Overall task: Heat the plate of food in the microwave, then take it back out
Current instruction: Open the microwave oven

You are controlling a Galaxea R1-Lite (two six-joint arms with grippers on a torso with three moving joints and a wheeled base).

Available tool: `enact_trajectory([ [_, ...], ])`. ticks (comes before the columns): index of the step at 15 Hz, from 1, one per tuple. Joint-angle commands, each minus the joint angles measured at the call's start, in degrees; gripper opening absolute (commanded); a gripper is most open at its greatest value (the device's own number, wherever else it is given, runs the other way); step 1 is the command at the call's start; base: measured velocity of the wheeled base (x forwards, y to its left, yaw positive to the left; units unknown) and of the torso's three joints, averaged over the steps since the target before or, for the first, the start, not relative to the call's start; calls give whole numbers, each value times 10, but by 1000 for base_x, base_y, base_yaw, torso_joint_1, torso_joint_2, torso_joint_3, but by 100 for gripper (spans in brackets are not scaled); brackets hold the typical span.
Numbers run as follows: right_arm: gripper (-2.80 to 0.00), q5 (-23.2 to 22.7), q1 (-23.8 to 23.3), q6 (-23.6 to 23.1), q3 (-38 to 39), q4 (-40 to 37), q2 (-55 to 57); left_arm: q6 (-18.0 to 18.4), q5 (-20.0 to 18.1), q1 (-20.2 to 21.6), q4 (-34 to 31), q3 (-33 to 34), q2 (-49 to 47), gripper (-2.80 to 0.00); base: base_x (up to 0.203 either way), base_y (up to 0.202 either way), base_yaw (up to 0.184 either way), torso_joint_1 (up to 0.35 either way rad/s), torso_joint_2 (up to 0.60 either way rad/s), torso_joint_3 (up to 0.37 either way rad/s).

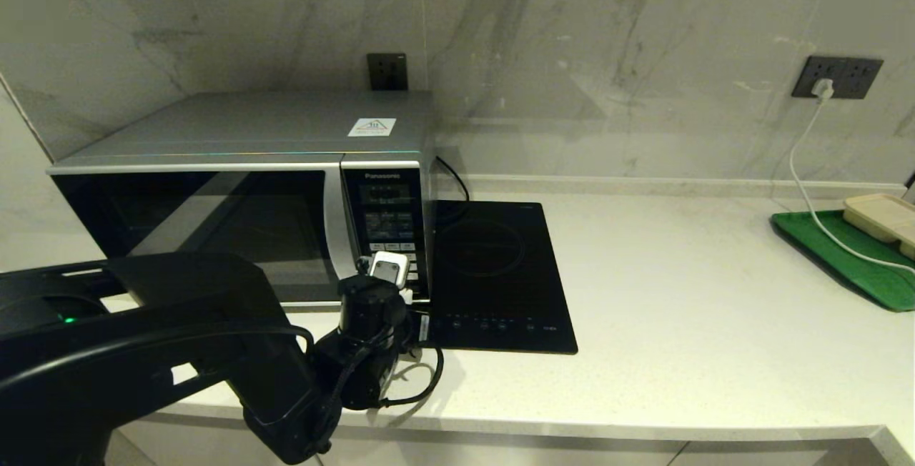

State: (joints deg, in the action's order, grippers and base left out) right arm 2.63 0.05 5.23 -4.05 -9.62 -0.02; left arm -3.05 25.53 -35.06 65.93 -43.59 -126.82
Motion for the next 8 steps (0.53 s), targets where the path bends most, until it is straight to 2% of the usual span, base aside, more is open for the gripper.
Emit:
enact_trajectory([
  [1, -280, 0, 0, 0, 0, 0, 0, -1, 1, 0, 3, 0, 0, -280, 0, 0, 0, 0, 0, 0],
  [8, -280, 0, 0, 0, 0, 0, 0, -1, 1, 2, 4, -6, -7, -280, 0, 0, 0, 0, 0, 0],
])
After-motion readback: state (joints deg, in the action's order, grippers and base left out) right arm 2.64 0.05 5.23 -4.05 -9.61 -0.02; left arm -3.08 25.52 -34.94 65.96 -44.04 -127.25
